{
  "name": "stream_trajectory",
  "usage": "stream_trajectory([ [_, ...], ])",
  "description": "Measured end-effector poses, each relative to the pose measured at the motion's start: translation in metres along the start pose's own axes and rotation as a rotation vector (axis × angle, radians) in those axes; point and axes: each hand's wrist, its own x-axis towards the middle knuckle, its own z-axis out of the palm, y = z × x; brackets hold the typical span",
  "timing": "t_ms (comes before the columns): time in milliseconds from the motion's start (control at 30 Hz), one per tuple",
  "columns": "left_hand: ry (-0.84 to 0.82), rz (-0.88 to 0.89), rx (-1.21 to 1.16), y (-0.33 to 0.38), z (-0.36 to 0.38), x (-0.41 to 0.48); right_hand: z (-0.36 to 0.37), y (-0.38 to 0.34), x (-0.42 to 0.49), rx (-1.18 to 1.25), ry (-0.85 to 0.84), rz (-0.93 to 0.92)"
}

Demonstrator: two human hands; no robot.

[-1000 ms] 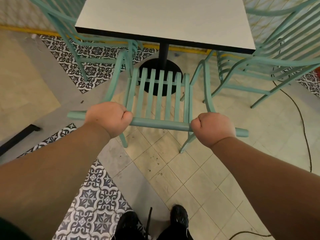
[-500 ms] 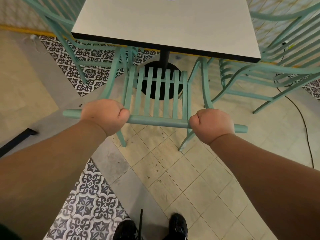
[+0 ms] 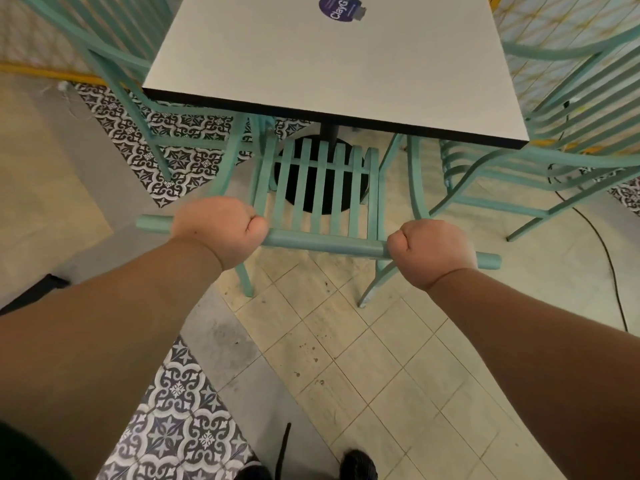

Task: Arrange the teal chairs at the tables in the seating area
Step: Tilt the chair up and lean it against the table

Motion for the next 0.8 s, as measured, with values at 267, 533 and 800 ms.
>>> stream_trajectory([
  [267, 0.019, 0.004, 0.033, 0.0, 0.002, 0.002, 0.001, 0.0, 0.001, -0.02, 0.017, -0.005],
  [533, 0.028, 0.0, -0.001, 0.003, 0.003, -0.002, 0.001, 0.005, 0.0, -0.038, 0.032, -0.075],
  [800, -0.097, -0.115, 0.155, 0.015, -0.008, -0.001, 0.002, 0.014, -0.002, 0.028, 0.028, -0.211],
])
